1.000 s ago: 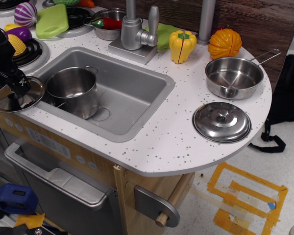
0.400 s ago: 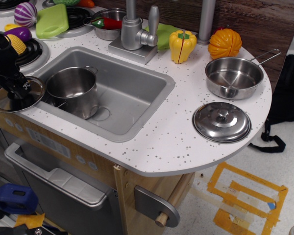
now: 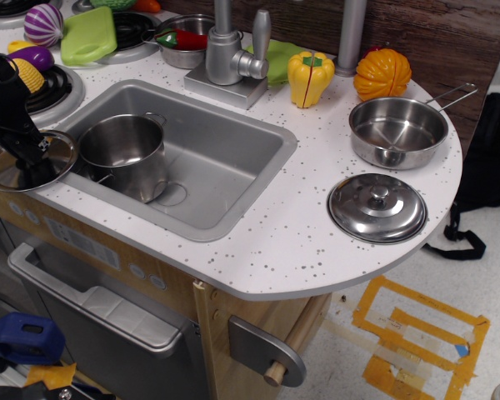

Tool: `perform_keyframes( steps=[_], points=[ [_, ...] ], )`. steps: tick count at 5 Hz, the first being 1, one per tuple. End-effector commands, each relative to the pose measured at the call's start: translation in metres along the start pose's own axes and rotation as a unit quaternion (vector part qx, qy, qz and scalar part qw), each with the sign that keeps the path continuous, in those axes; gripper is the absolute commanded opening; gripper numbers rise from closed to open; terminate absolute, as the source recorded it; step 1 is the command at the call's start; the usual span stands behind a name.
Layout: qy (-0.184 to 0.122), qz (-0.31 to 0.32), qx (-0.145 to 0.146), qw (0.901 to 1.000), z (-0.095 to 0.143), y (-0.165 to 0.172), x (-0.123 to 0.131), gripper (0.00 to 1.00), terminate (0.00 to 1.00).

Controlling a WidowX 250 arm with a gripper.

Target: Put lid on pot or pan

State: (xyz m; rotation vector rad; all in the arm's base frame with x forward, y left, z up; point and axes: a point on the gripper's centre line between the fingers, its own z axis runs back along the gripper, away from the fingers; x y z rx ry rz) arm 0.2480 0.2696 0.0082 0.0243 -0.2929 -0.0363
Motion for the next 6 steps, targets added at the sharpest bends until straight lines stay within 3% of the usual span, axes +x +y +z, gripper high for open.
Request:
perform_keyframes(
  steps=[1, 2, 3, 4, 6],
  points=[
    [-0.028, -0.016, 0.053, 0.9981, 0.05, 0.01, 0.027, 0.0, 0.0],
    [-0.046, -0.019, 0.05, 0.9975, 0.058, 0.005, 0.041, 0.0, 0.0],
    [-0.079, -0.035, 0.046, 0.9952, 0.05, -0.006, 0.064, 0.0, 0.0],
    [-0.089, -0.049, 0.026, 0.9945, 0.037, -0.016, 0.084, 0.0, 0.0],
    [-0.107, -0.039, 0.009, 0.9935, 0.008, -0.045, 0.098, 0.0, 0.0]
  ],
)
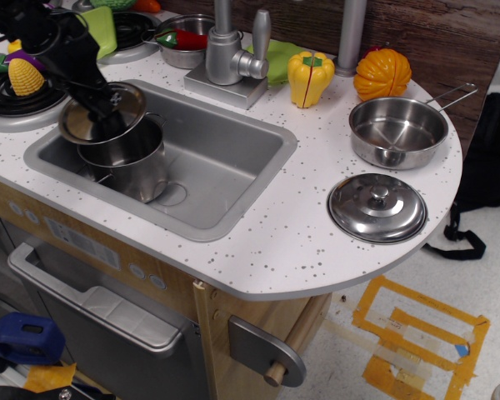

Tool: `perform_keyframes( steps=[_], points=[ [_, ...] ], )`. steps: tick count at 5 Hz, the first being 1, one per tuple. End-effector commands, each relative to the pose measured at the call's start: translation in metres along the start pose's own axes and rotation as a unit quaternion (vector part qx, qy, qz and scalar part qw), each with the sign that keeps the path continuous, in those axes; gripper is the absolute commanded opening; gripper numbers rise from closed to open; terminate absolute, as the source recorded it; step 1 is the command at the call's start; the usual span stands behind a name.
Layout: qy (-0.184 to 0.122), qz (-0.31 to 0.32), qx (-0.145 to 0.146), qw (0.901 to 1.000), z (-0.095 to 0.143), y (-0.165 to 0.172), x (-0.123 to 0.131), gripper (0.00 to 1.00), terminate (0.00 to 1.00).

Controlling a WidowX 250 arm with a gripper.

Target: Put lid on pot or pan

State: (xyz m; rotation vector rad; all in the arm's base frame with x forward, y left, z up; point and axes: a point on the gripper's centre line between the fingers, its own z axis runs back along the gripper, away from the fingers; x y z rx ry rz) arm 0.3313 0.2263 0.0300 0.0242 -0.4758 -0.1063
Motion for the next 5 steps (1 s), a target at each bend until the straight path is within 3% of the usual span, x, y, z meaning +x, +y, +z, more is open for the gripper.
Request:
perform_keyframes(
  steps=[1, 2, 4, 5],
  points=[
    [-0.017, 0.0, 0.0, 0.9999, 0.0041, -0.0075, 0.0108, 0.0, 0.0],
    [-0.021, -0.001, -0.007, 0.9998, 0.0005, -0.0109, 0.0072, 1.0, 0.0],
    [-0.021, -0.001, -0.007, 0.9998, 0.0005, -0.0109, 0.0072, 1.0, 0.0],
    [-0.021, -0.001, -0.007, 0.9998, 0.0005, -0.0109, 0.0072, 1.0, 1.0]
  ],
)
